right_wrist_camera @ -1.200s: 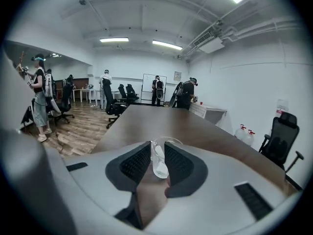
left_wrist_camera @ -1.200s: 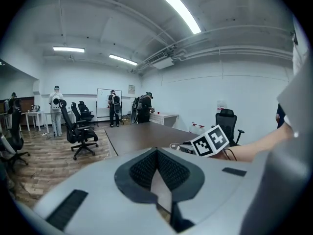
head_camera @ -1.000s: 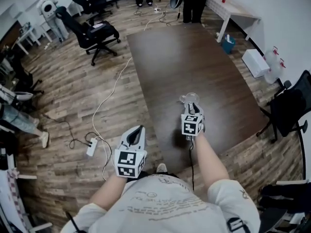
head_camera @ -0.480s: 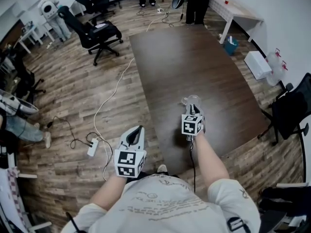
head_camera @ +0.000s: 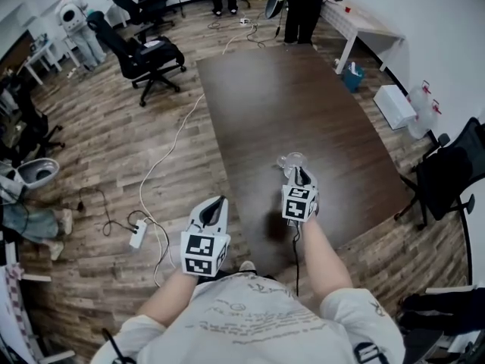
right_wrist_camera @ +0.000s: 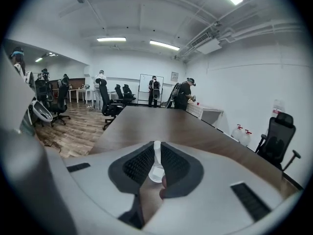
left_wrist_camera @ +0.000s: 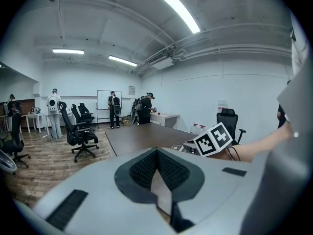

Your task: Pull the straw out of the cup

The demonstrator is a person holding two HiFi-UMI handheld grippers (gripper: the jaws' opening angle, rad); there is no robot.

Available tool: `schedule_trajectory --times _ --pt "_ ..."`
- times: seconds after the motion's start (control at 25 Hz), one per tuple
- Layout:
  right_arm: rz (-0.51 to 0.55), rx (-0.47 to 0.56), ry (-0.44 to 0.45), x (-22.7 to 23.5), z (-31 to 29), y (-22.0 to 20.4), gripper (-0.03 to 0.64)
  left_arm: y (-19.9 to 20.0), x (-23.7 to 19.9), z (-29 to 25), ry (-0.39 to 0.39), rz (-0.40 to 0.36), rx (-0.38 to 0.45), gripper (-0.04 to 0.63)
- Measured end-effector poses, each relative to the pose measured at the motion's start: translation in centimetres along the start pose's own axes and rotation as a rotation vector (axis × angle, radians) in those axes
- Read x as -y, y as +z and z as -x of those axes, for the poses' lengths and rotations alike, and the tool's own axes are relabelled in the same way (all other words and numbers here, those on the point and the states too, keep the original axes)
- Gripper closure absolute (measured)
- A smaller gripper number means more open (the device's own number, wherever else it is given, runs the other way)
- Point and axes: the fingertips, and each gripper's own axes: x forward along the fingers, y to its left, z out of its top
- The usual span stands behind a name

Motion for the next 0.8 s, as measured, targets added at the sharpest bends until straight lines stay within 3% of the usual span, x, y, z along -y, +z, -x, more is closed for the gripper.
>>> schedule_trajectory --times 0.48,0.8 --pt "-0.115 0.165 0.068 -2.5 9.6 6.5 0.563 0.9 -0.4 -0.8 -0.066 0.038 0.034 0.588" --pt "-0.168 0.252 0.041 -5.9 16.0 8.5 0.565 2.0 -0.3 -0.9 -0.168 -0.012 0.035 0.588"
